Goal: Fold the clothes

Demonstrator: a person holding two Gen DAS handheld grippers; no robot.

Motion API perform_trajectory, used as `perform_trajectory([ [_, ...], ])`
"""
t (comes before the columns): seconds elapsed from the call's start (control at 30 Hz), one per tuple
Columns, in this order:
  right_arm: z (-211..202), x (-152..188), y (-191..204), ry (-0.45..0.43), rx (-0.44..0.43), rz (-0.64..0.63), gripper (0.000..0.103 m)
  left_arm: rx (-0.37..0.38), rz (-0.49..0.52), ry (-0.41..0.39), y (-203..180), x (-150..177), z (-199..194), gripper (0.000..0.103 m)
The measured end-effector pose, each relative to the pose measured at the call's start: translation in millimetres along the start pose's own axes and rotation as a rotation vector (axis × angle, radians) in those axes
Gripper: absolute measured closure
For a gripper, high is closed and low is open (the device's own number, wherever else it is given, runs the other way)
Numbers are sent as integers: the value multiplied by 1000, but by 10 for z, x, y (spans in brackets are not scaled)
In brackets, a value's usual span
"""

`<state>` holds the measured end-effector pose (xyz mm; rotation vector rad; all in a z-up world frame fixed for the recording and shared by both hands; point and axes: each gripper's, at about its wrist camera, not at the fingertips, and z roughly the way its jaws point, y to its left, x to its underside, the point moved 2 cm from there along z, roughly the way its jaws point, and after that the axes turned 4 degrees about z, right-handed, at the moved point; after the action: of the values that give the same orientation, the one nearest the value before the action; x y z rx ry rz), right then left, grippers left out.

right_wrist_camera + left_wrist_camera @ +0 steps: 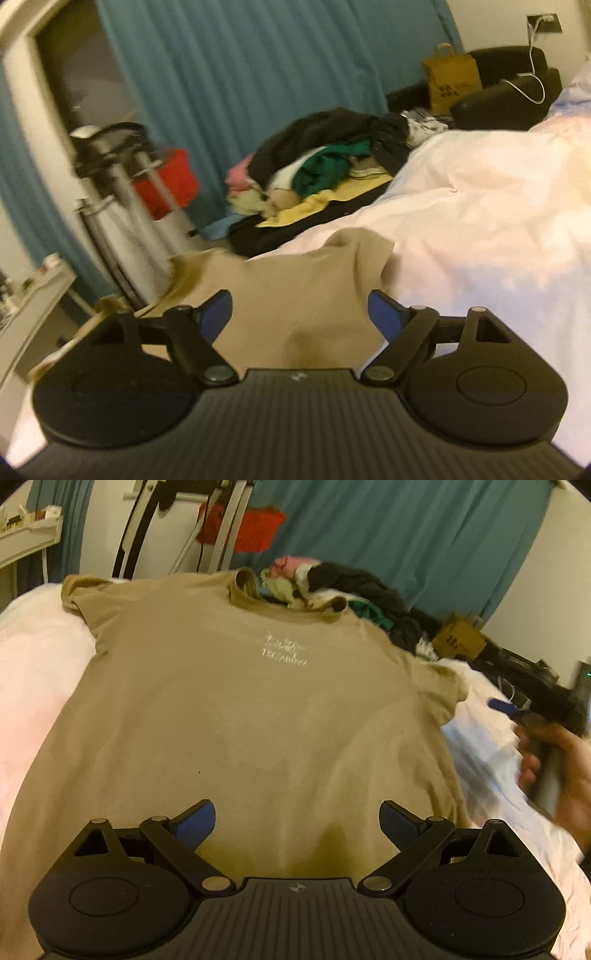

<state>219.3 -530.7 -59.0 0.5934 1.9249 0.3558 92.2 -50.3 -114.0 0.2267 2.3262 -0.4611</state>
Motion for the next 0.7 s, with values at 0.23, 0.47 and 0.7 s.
perform_trajectory([
  [0.23, -1478, 381, 399, 43, 14, -16, 21, 97, -2, 52, -58, 270, -282, 13],
  [0.47, -2521, 798, 583, 15, -83, -54, 21, 107, 77, 58, -177, 438, -576, 15],
  [0.7, -2793, 1132, 429, 22, -74, -50, 20, 15, 168, 16, -503, 469, -639, 18],
])
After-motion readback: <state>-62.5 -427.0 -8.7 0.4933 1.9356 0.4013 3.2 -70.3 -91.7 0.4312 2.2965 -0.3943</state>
